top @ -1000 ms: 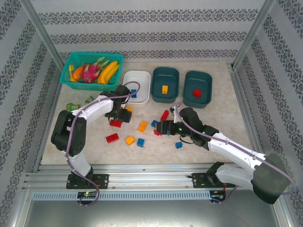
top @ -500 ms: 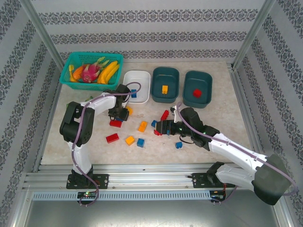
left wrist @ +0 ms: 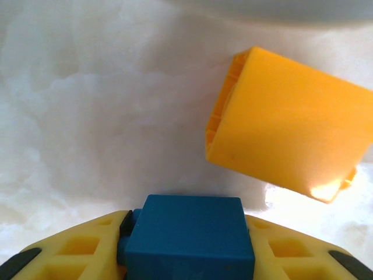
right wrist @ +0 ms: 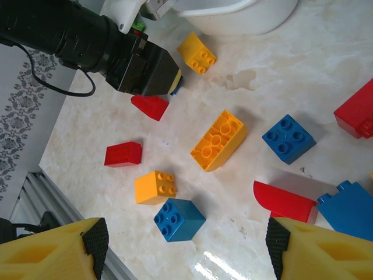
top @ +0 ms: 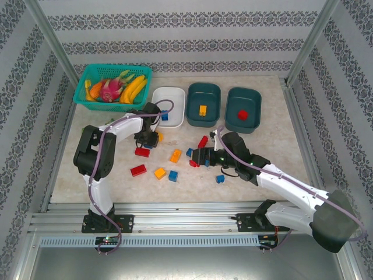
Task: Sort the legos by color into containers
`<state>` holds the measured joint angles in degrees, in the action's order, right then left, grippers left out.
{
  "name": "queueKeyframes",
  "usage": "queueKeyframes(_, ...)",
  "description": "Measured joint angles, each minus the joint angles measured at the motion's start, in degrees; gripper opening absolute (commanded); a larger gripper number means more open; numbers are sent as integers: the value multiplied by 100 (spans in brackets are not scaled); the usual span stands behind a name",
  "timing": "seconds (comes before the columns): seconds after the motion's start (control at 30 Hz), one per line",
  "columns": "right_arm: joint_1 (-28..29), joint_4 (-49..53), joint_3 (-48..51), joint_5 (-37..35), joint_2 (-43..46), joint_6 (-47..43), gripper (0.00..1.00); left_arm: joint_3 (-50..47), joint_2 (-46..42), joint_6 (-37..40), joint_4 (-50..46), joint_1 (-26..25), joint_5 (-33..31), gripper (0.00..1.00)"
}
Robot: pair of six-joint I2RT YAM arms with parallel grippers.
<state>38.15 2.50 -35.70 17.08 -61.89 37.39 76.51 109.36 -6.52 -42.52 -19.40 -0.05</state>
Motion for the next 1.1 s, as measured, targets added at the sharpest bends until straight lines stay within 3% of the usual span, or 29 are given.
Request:
queueKeyframes(0.13,0,2,-496,-120,-247,-9,74,450,-380,-111,-334,0,114,34)
queueKeyframes(0.33,-52,-179,-1836,-407,-1235,-28,74,2076,-411,-348,-761,0,476,35)
queueKeyframes(0.5,-337,4,-3226,-920,-2249,-68,73,3895,577,-535,-951,2,649,36)
queueKeyframes(0.67,-758,361,-4138,-1311,-2966,109,72,4859,1679,-809,-942,2,828,37)
queueKeyframes(1.0,-1137,901,-4258,-1427,-3265,389,72,5825,3281,-1292,-798,2,1102,42)
queueKeyframes(1.1,-1139,944,-4203,-1408,-3254,474,72,5888,3473,-1370,-789,2,1189,54)
